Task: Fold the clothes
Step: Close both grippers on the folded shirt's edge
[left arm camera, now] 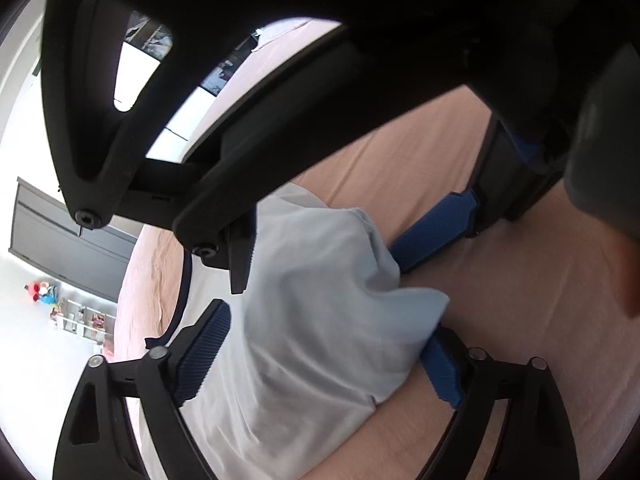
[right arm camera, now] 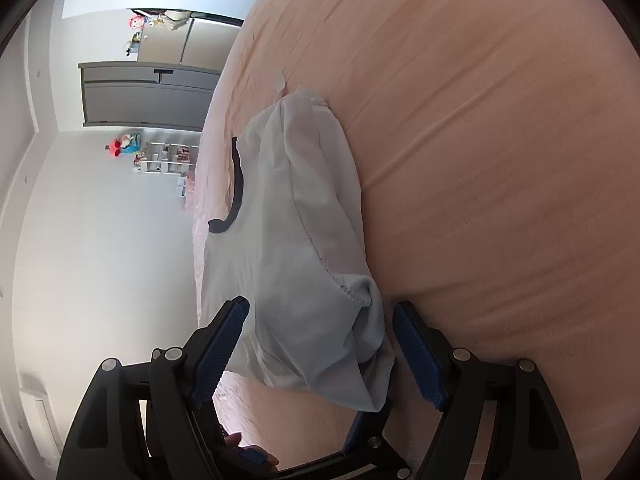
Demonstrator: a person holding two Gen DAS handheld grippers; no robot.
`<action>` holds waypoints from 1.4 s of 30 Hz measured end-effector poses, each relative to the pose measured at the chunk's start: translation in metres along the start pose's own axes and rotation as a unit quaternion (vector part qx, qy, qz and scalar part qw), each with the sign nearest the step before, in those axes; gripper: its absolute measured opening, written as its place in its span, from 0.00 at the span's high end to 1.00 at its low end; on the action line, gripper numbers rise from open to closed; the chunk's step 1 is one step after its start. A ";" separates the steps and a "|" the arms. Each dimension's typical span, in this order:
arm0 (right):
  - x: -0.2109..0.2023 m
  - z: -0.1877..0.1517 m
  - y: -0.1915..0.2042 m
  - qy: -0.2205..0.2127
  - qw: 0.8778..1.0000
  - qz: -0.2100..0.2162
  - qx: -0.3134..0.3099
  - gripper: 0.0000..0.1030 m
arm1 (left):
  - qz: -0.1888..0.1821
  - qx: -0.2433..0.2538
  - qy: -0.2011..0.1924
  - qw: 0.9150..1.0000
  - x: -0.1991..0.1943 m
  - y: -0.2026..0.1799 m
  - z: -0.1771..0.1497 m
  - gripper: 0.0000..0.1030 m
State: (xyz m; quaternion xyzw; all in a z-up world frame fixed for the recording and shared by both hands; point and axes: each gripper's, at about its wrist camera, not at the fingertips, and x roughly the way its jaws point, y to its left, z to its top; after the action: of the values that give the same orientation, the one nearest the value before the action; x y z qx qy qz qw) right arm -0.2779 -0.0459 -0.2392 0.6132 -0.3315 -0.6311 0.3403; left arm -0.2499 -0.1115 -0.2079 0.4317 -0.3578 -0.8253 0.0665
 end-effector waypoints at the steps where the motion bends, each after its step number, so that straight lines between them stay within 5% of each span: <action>1: 0.002 0.000 0.002 0.000 1.000 -0.004 0.000 0.25 | 0.004 -0.003 -0.001 1.000 0.001 0.001 -0.001 0.04; 13: 0.004 -0.011 0.004 -0.051 0.998 -0.023 -0.003 0.25 | -0.038 -0.100 -0.011 0.994 0.002 0.015 -0.022 0.00; 18: 0.003 -0.017 0.007 -0.074 0.997 -0.029 -0.020 0.25 | -0.082 -0.161 -0.019 0.983 0.005 0.027 -0.037 0.00; 23: -0.001 -0.020 0.004 -0.105 0.994 -0.030 -0.010 0.31 | -0.090 -0.169 -0.020 0.981 0.002 0.026 -0.042 0.02; 27: -0.004 -0.022 -0.004 -0.122 0.992 -0.042 0.001 0.62 | -0.103 -0.166 -0.023 0.981 -0.003 0.022 -0.043 0.19; 30: -0.003 -0.021 -0.008 -0.126 0.991 -0.044 0.003 0.74 | -0.110 -0.161 -0.024 0.981 -0.008 0.019 -0.043 0.28; 39: 0.006 -0.009 0.027 -0.113 0.988 -0.103 -0.015 0.84 | -0.130 -0.193 -0.023 0.972 -0.014 0.029 -0.050 0.33; 42: 0.005 -0.008 0.045 -0.117 0.985 -0.118 -0.047 0.86 | -0.111 -0.203 -0.035 0.972 -0.022 0.032 -0.053 0.56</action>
State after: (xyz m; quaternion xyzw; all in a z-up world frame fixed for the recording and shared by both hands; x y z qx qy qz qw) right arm -0.2691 -0.0748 -0.2042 0.5533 -0.2640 -0.7492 0.2510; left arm -0.2024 -0.1544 -0.1927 0.4172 -0.1343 -0.8975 0.0484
